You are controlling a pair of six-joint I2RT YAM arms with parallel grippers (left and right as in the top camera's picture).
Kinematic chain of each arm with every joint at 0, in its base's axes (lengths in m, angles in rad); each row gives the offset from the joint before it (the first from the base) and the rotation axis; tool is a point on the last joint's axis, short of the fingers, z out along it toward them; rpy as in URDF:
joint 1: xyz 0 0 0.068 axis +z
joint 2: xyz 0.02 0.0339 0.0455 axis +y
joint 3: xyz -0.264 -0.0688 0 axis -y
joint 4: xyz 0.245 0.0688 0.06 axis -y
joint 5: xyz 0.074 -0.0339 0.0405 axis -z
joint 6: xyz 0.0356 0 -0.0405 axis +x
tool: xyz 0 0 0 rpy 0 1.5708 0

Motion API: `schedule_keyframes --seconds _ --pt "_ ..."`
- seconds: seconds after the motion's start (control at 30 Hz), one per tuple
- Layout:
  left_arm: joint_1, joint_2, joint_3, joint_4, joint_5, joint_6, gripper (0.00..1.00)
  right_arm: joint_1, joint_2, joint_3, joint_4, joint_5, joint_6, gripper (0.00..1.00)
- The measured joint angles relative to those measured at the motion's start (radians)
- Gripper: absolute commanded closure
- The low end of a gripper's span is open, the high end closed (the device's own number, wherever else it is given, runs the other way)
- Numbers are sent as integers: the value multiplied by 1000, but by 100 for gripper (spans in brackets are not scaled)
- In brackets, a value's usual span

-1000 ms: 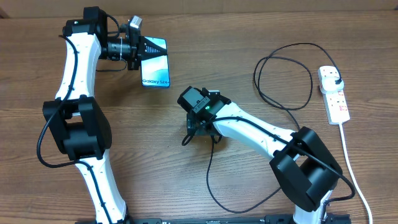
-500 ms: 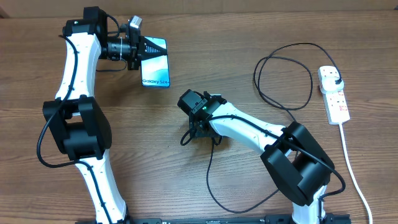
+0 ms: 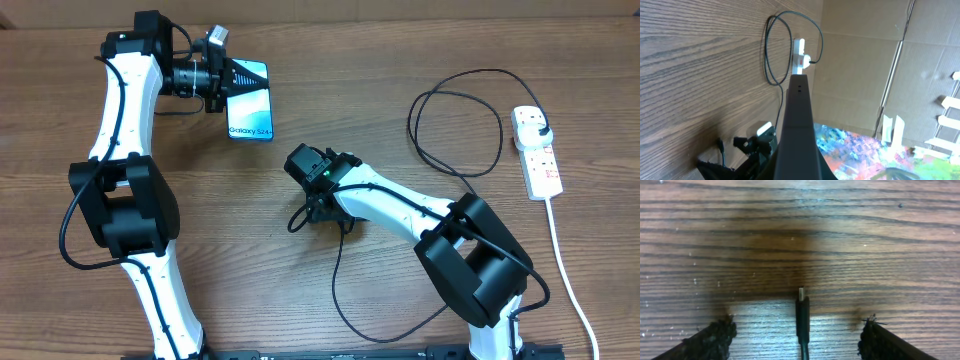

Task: Plug charger to phone and switch on socket
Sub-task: 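Lower the right gripper and close it on the cable connector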

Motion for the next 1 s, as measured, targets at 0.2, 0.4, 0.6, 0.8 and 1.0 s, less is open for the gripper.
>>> schedule_keyframes --seconds 0.2,0.4,0.6,0.8,1.0 --pt "0 0 0 0 0 0 96 0 1 1 -6 -7 1 34" --pt "0 0 0 0 2 0 96 0 1 2 -21 -12 2 47" --pt "0 0 0 0 2 0 96 0 2 2 -29 -19 10 66" --pt "0 0 0 0 2 0 96 0 3 2 -30 -22 8 72" --pt "0 0 0 0 2 0 96 0 4 2 -28 -25 10 76"
